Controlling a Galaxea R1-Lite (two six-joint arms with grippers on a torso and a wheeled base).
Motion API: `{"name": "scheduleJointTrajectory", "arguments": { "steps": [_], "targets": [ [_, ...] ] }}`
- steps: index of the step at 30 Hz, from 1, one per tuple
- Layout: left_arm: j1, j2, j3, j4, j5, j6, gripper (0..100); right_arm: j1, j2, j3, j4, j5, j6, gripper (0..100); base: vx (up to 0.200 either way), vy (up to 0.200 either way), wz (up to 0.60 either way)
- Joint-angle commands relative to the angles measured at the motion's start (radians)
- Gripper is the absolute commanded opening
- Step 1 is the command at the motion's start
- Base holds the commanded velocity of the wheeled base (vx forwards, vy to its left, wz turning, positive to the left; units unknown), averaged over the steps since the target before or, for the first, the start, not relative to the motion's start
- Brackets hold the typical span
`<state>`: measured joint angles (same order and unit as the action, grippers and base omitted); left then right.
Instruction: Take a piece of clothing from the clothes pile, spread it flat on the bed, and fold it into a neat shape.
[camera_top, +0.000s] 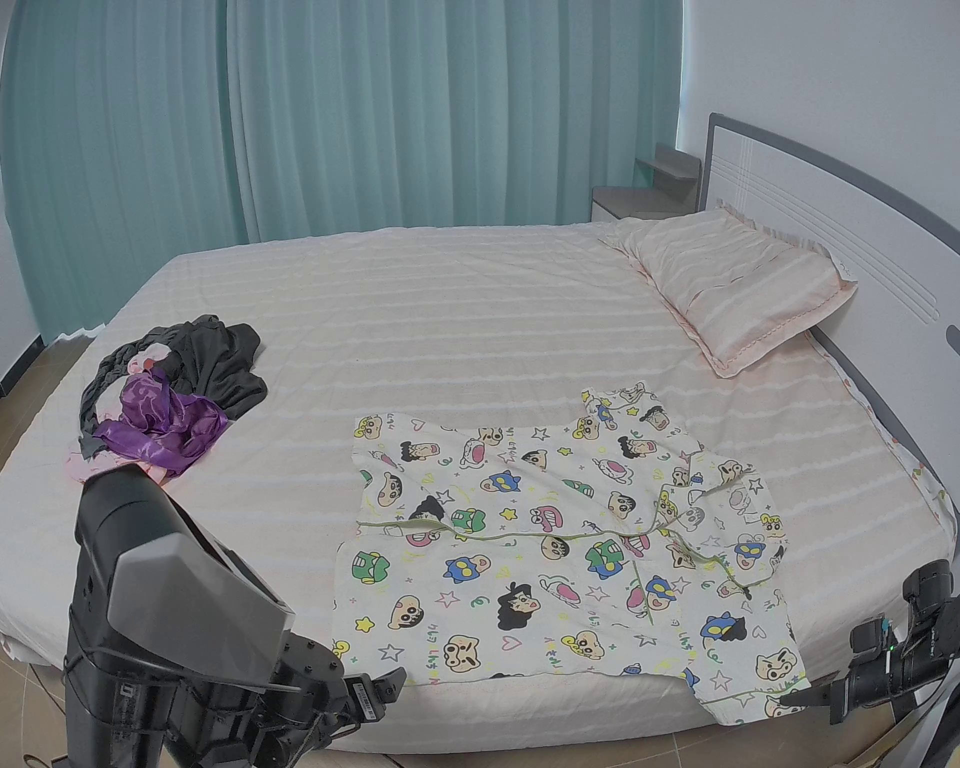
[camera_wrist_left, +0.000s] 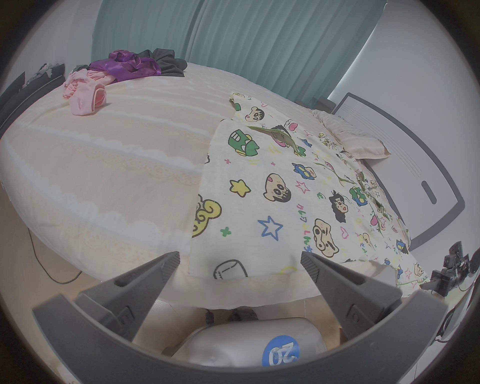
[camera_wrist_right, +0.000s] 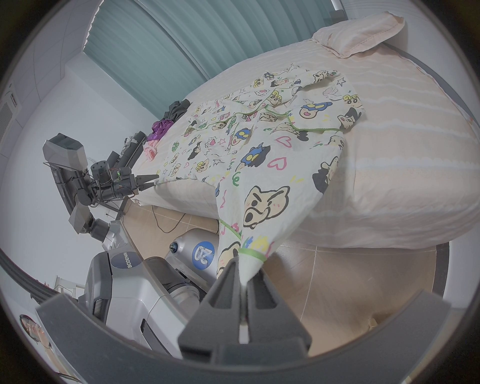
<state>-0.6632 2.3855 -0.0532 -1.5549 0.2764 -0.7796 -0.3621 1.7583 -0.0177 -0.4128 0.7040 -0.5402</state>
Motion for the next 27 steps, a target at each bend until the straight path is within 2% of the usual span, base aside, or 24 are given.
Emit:
{"name": "scheduleJointTrajectory", "arguments": {
  "steps": [1,8,9,16,27],
  "targets": [
    [0.011,0.040,-0.005,-0.002,0.001,0.000,100,0.000,0.004,0.004,0.002,0.000,0.000,0,0.000,0.000,0.00],
    [0.017,0.037,-0.051,-0.005,0.010,-0.001,100,0.000,0.003,0.004,0.002,0.002,0.000,0,0.000,0.000,0.00],
    [0.017,0.037,-0.053,-0.005,0.010,-0.001,0,0.000,0.003,0.004,0.002,0.002,0.000,0,0.000,0.000,0.00],
    [0.017,0.034,-0.053,-0.005,0.018,-0.001,0,-0.001,0.006,0.004,0.000,0.002,0.002,0,0.000,0.000,0.00],
    [0.013,-0.052,0.035,-0.005,0.053,-0.001,0,-0.001,-0.006,0.018,0.006,-0.003,-0.001,0,0.000,0.000,0.00]
  ]
}}
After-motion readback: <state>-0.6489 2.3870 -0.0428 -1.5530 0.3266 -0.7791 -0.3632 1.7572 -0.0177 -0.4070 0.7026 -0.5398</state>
